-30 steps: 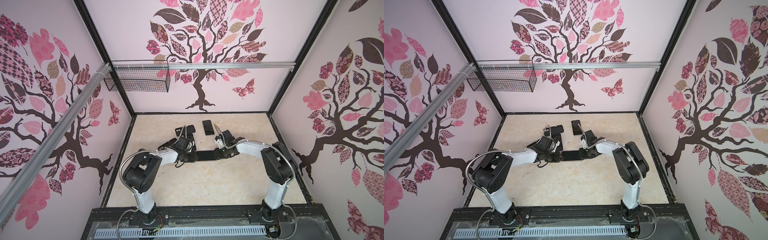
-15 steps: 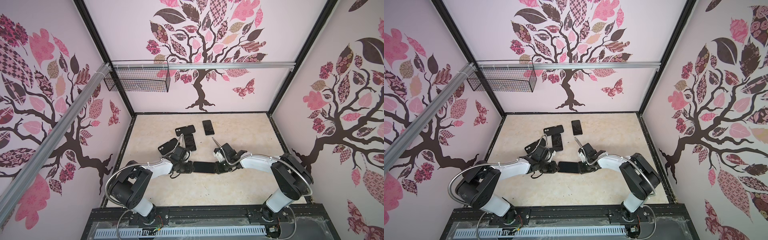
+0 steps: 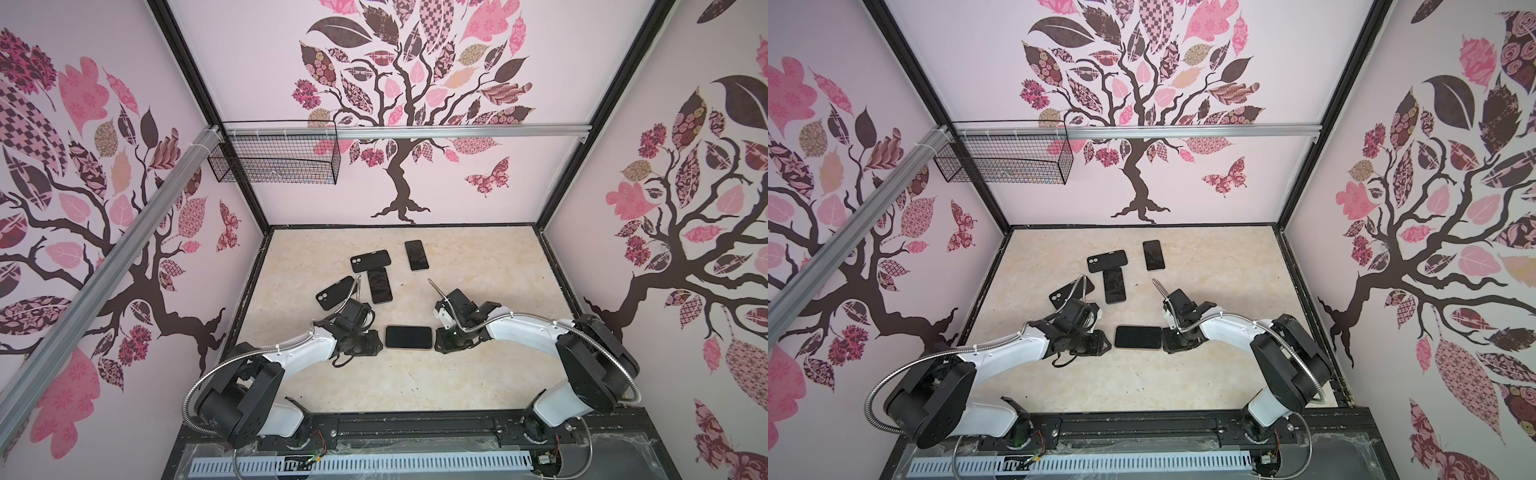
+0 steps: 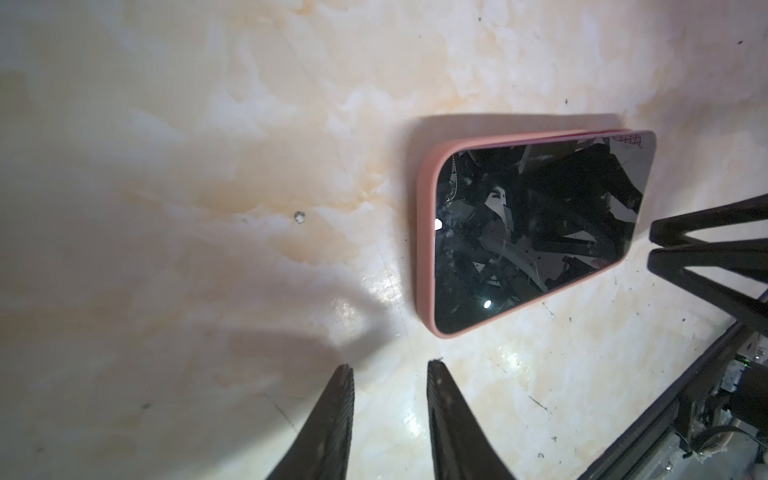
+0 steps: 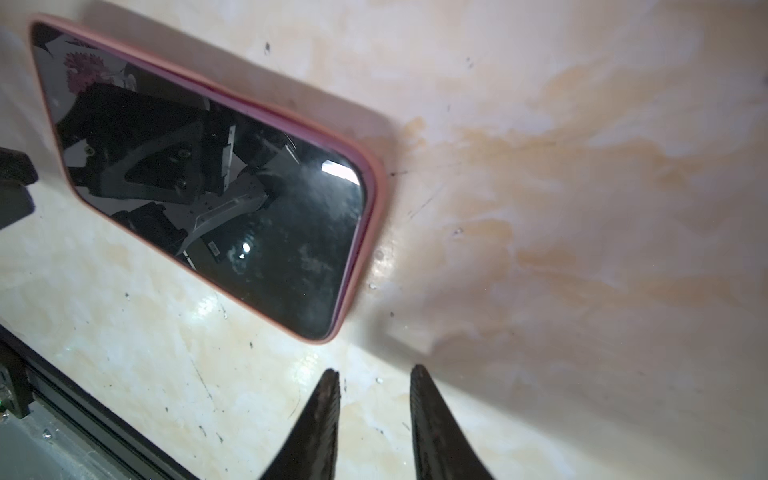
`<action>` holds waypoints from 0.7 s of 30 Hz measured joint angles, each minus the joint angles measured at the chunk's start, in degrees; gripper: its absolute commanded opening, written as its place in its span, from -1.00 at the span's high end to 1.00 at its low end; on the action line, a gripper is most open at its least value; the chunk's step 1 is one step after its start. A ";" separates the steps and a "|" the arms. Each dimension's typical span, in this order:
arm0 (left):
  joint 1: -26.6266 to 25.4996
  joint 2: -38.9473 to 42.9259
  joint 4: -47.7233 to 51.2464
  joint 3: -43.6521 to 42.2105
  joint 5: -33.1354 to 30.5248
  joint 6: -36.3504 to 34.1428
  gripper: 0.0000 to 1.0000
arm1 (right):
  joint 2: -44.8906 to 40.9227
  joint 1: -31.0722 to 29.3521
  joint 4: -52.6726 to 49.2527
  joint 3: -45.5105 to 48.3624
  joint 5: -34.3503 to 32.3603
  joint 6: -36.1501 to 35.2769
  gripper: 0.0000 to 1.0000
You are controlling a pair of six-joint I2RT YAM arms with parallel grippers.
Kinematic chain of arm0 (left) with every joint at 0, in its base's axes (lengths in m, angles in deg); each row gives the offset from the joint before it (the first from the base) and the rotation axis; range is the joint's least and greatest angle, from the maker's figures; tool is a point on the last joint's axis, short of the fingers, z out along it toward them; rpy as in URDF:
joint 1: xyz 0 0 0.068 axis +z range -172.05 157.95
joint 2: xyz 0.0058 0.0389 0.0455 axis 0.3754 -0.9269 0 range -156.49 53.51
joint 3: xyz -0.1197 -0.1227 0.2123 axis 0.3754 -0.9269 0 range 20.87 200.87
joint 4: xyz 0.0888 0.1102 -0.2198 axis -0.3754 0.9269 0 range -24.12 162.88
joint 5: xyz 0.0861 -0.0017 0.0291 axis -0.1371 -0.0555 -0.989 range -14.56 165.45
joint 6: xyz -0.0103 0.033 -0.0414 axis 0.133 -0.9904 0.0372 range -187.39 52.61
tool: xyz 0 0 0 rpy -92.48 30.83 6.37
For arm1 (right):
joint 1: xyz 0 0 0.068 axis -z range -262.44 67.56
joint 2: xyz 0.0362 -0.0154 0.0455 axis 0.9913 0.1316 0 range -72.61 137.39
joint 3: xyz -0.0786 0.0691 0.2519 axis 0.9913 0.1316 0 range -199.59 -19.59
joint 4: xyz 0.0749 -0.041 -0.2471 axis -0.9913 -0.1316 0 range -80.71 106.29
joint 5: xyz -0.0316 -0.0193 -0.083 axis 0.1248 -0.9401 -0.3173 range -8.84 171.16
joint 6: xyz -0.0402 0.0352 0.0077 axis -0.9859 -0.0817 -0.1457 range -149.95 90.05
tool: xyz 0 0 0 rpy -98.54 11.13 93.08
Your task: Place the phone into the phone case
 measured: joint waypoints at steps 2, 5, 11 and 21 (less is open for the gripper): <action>0.00 -0.09 0.70 1.42 -0.70 -0.39 0.30 | 0.02 0.55 -0.39 -1.60 0.07 -0.31 0.42; 0.02 -1.25 0.83 4.46 -1.44 -1.03 0.30 | 0.24 1.84 -0.11 -3.43 0.66 -0.81 0.45; 0.63 -7.39 -0.59 8.55 -1.42 -2.19 0.38 | 3.87 3.41 1.01 -5.90 1.81 -1.22 0.56; 1.73 -11.56 -1.11 9.42 0.13 -2.60 0.48 | 7.37 4.24 2.21 -6.21 3.58 -1.27 0.59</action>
